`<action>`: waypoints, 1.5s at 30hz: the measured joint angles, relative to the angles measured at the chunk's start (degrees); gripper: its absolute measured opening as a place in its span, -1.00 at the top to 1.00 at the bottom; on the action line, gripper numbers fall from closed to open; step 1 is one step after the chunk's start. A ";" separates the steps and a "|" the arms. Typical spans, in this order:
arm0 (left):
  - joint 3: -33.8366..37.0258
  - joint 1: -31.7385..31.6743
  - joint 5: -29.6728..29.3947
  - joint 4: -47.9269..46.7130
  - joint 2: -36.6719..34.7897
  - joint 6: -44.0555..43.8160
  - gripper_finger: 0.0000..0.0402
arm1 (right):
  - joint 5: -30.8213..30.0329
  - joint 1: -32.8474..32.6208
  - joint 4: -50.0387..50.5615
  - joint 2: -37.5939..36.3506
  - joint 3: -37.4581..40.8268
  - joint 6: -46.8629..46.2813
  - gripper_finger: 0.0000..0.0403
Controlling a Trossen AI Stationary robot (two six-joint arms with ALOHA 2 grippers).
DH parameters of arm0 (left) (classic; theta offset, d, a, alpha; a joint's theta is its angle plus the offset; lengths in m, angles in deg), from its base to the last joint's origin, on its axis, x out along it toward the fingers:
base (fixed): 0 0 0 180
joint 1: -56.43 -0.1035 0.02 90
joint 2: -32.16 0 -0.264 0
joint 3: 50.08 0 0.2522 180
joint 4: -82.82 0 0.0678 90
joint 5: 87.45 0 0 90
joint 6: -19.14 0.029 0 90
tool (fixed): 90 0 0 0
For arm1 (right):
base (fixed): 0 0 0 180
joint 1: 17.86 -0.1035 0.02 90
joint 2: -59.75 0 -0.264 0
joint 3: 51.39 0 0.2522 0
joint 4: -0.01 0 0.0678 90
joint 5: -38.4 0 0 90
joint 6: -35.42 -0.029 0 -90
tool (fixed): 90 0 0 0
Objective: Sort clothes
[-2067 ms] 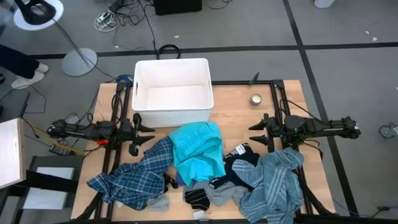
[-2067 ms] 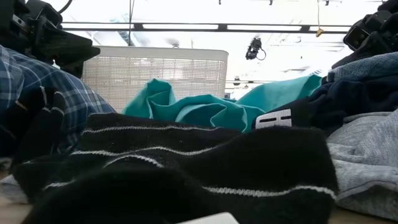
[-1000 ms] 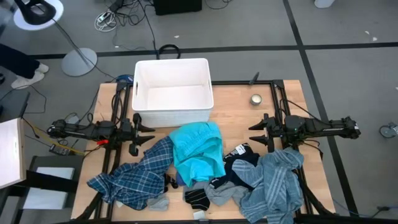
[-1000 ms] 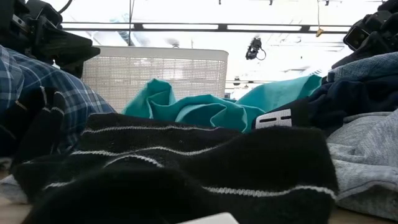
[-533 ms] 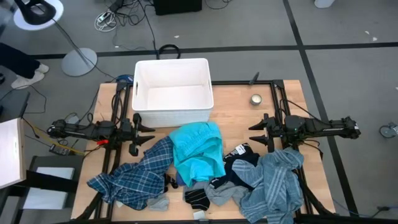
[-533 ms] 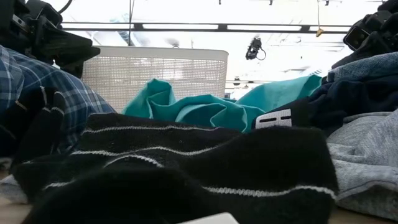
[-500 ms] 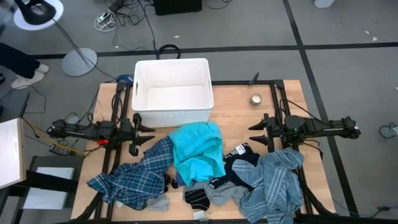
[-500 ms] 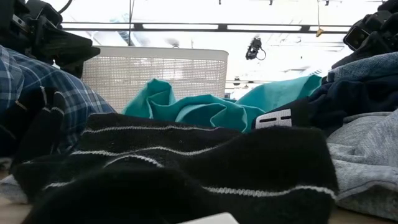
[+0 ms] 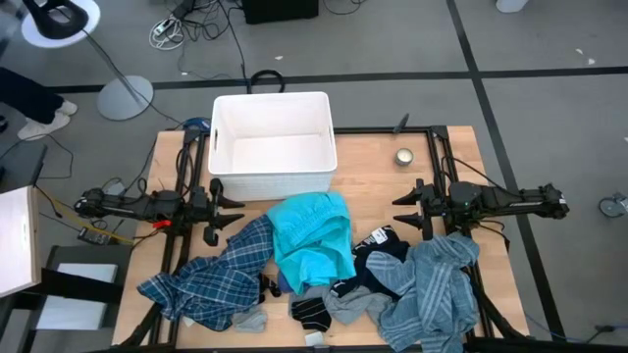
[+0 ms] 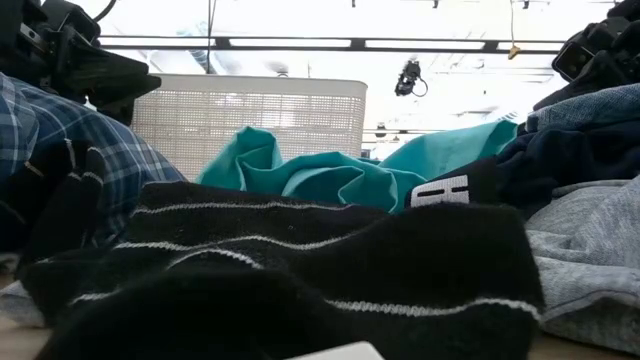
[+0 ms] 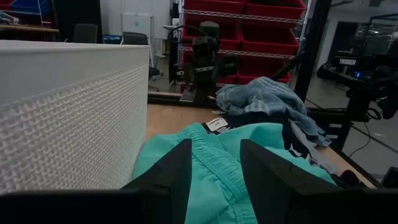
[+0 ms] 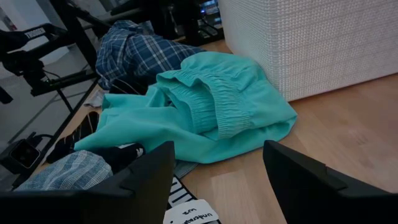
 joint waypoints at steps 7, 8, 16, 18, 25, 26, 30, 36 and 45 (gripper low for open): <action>0.01 0.00 -0.01 0.01 -0.02 -0.02 0.29 | 0.01 -0.02 0.00 -0.01 0.00 0.00 -0.23; 0.00 0.00 -0.01 0.01 0.00 -0.01 0.29 | 0.01 -0.02 -0.02 -0.01 0.00 0.00 -0.23; 0.02 0.01 -0.02 0.01 0.00 -0.02 0.29 | 0.01 0.00 0.00 0.01 0.00 0.00 -0.23; 0.00 0.00 0.00 0.00 -0.01 -0.02 0.29 | 0.01 -0.01 -0.01 0.01 0.00 0.00 -0.23; 0.02 0.00 -0.01 0.00 -0.02 -0.02 0.29 | 0.00 -0.02 -0.02 -0.01 0.00 0.00 -0.23; 0.01 0.00 -0.01 0.00 -0.01 0.00 0.29 | 0.01 -0.02 0.00 0.01 0.00 0.00 -0.23; 0.00 0.00 -0.02 0.01 -0.02 -0.02 0.29 | 0.01 -0.02 -0.01 0.01 0.00 0.00 -0.23; -0.01 0.04 0.52 4.06 -0.03 -9.17 0.29 | 0.01 -0.02 0.00 0.00 0.00 0.00 -0.23; 0.07 0.02 -0.42 18.60 0.03 -27.34 0.29 | 0.00 -0.01 0.00 -0.01 0.00 0.00 -0.23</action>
